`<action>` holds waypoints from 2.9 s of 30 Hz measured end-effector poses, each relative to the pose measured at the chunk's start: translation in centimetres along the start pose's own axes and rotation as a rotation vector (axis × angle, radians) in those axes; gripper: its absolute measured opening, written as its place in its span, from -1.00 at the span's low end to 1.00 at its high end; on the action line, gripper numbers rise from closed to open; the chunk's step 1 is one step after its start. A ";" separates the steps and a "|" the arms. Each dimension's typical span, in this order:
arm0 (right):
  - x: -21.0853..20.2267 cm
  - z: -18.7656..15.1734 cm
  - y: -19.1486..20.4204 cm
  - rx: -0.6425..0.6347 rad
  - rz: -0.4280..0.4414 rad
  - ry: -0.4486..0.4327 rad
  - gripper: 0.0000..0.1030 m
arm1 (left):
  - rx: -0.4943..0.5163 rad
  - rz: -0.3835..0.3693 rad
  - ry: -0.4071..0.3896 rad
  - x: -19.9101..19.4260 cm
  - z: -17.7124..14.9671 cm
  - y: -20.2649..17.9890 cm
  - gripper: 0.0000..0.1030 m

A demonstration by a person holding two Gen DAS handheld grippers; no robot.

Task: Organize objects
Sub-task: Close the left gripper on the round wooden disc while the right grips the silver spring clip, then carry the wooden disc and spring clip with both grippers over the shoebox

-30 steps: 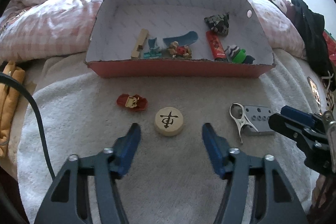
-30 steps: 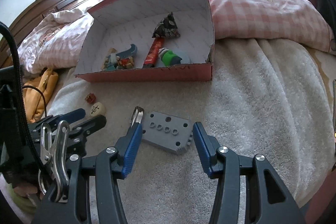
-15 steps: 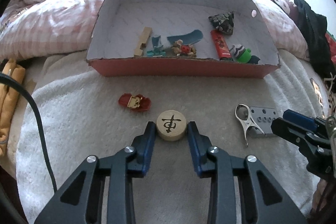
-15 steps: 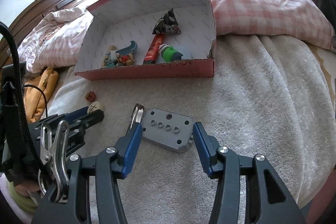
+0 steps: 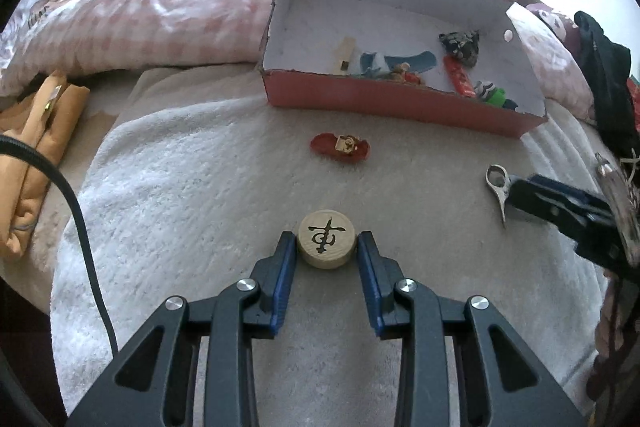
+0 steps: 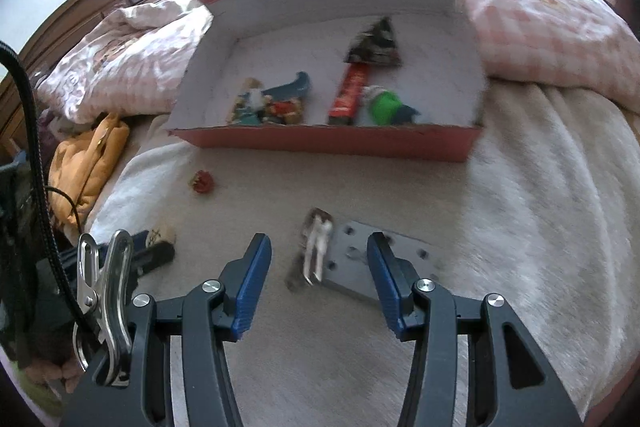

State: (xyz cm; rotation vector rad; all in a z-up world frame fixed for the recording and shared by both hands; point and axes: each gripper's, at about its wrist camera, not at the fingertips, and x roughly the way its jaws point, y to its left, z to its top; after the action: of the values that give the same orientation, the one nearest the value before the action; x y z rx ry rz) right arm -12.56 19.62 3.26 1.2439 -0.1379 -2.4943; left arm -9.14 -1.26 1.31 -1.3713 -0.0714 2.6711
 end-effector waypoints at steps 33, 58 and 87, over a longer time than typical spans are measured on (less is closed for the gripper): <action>1.7 -1.2 2.1 -0.083 0.006 0.027 -0.60 | -0.001 -0.023 -0.016 -0.2 -0.1 0.0 -0.40; -1.9 2.5 0.5 -0.042 0.052 -0.050 -0.60 | 0.076 -0.060 -0.133 -2.2 6.9 -1.9 -0.40; 0.7 10.4 -2.8 -0.017 -0.056 -0.131 -0.60 | 0.119 -0.022 -0.168 5.0 17.0 -3.9 -0.40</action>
State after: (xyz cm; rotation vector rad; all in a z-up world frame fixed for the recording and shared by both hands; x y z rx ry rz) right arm -21.89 21.27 8.37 1.0919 -0.1154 -2.6194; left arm -25.45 3.69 7.61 -1.1048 0.0544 2.7177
